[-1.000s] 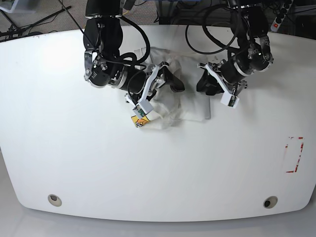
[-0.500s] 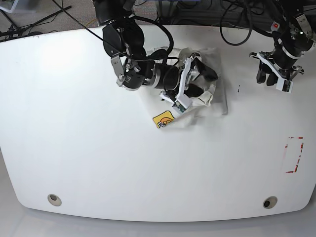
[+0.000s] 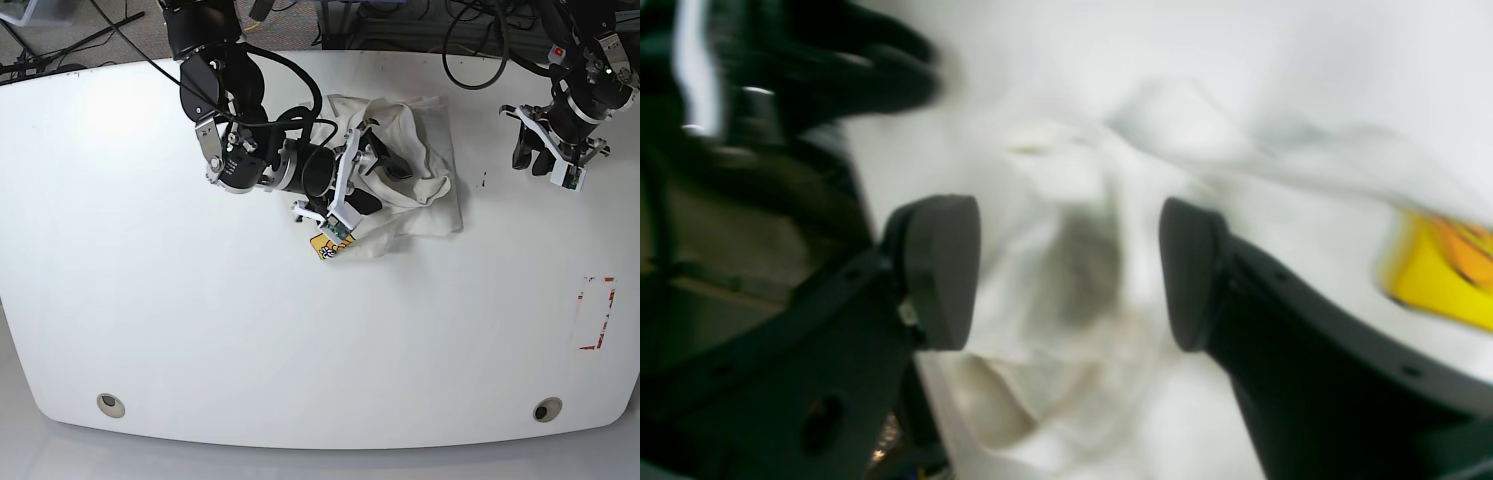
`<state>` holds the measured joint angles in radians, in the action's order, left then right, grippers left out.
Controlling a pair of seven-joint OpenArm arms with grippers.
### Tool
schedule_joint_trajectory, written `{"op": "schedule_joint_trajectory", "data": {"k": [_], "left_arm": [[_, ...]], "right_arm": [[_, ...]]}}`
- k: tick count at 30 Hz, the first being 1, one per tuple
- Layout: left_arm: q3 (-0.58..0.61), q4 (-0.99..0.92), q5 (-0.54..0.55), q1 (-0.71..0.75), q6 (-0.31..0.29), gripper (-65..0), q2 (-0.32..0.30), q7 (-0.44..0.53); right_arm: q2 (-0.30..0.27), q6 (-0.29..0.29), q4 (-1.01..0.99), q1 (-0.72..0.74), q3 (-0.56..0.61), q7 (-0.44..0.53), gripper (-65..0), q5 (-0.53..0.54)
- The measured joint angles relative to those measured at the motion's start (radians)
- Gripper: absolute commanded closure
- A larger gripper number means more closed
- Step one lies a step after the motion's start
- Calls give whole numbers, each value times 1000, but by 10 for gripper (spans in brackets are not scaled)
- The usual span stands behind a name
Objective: Fold the T-shirt properly
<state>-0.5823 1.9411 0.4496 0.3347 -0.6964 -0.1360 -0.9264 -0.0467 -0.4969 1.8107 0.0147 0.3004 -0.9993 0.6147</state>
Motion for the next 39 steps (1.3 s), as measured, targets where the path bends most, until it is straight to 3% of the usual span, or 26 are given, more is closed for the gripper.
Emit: {"op": "schedule_joint_trajectory", "data": {"k": [6, 13, 19, 23, 28, 31, 39], "left_arm": [[0, 0, -1, 3, 0, -182, -2, -1], [0, 0, 0, 5, 0, -182, -3, 0], [43, 0, -2, 10, 0, -182, -10, -1], [127, 0, -2, 23, 0, -182, -43, 0], [225, 3, -2, 23, 0, -182, -51, 0], [293, 14, -2, 23, 0, -182, -50, 0], [438, 24, 0, 20, 0, -182, -42, 0]], "right_arm": [[40, -1, -106, 25, 76, 60, -409, -129], [162, 2, -407, 129, 150, 214, -407, -283], [191, 0, -462, 206, 152, 226, -407, -288], [190, 70, -462, 260, 150, 230, -411, -216], [137, 90, -428, 291, 148, 234, -414, -98], [71, 90, -400, 308, 149, 232, -409, -56], [-79, 96, -398, 363, 137, 233, -406, -71]]}}
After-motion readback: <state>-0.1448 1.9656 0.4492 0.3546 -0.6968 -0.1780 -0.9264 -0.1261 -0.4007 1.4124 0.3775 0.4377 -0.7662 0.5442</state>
